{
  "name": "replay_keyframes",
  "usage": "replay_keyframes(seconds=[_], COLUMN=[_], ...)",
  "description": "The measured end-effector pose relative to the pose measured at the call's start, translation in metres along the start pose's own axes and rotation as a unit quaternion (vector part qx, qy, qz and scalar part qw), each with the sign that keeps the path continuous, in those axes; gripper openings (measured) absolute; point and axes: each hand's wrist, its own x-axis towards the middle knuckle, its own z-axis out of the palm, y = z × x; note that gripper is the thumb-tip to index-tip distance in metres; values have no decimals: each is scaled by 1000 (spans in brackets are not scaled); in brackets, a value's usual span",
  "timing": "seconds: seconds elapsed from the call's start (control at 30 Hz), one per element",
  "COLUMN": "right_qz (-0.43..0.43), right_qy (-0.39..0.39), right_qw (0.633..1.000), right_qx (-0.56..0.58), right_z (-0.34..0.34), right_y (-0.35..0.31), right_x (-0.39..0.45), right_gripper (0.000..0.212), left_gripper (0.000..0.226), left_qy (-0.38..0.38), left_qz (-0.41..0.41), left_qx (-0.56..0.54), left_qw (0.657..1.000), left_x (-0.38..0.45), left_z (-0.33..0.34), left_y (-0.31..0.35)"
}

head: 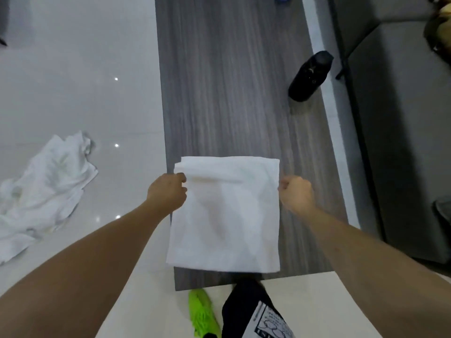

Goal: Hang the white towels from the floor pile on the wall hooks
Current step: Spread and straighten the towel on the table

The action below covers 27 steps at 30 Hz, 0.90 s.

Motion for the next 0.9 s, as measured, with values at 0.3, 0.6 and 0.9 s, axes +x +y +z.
replay_keyframes(seconds=[0.3,0.6,0.9], right_qz=[130,9,-293], right_qy=[-109,-46,-25], right_qw=[985,995,898], right_qx=[8,-93,-329], right_z=[101,191,285], right_y=[68,102,113], right_x=[-36,-129,-162], right_gripper=[33,20,85], left_gripper=[45,31,81], left_qy=[-118,-45,-14], left_qz=[-164,54,241], left_qx=[-124,-21,176], left_qw=[972,997,954], left_x=[-41,-130,-175], left_z=[110,190,270], left_y=[-40,-64,-59])
